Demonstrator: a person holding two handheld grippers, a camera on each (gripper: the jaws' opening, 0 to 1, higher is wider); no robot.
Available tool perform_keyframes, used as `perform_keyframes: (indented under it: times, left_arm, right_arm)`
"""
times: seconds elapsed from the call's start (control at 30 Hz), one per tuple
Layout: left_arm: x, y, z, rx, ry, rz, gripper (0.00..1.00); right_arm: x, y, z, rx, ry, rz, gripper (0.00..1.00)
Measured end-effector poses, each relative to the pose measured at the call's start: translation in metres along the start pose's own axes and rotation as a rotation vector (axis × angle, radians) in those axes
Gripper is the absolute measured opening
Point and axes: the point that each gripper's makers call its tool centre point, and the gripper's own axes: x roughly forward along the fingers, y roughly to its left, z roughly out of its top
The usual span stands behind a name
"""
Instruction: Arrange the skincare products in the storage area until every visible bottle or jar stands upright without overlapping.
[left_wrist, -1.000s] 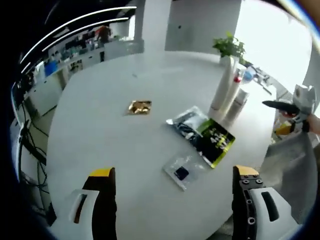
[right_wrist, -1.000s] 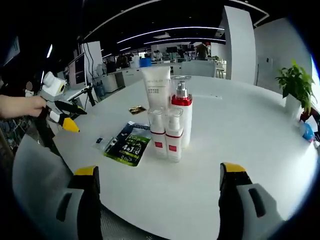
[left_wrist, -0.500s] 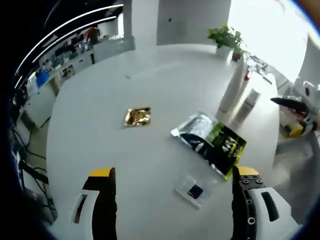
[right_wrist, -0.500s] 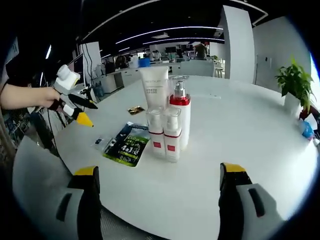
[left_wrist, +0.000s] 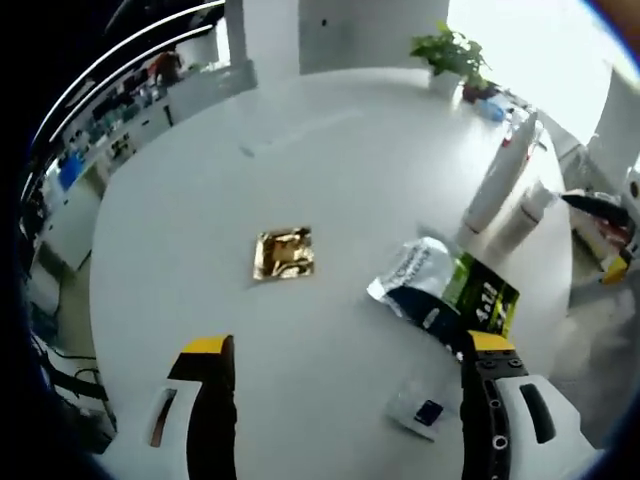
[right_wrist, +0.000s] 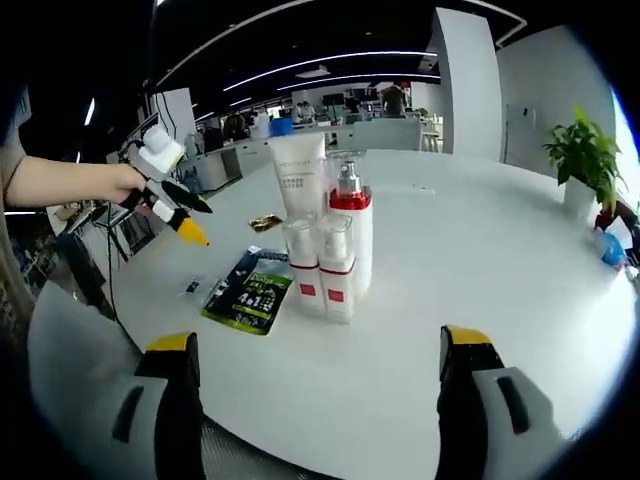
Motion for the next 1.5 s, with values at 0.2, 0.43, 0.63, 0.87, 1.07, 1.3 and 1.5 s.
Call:
perform_keyframes:
  times: [0.2,0.43,0.63,0.87,1.07,1.3,1.5]
  left_arm:
    - [0.016,0.015,0.010,0.004,0.030,0.004,0.91]
    - [0.032,0.026,0.019,0.022,0.068,0.000,0.89]
    - [0.046,0.032,0.022,0.021,0.102,-0.001,0.86]
    - [0.066,0.040,0.026,0.010,0.140,0.001,0.83]
    - [0.080,0.049,0.033,-0.016,0.159,0.015,0.79]
    - [0.090,0.057,0.036,-0.012,0.181,0.040,0.72]
    - [0.096,0.062,0.034,-0.028,0.200,0.048,0.64]
  right_arm:
    - [0.000,-0.002,-0.001,0.011,0.003,-0.008,1.00]
    - [0.000,-0.003,-0.001,0.012,0.006,-0.017,1.00]
    - [0.000,-0.004,-0.002,0.016,0.010,-0.019,1.00]
    - [0.001,-0.004,-0.004,0.027,0.015,-0.018,1.00]
    - [0.001,-0.005,-0.005,0.033,0.021,-0.021,1.00]
    - [0.001,-0.006,-0.005,0.039,0.024,-0.024,1.00]
    - [0.001,-0.006,-0.006,0.042,0.027,-0.026,1.00]
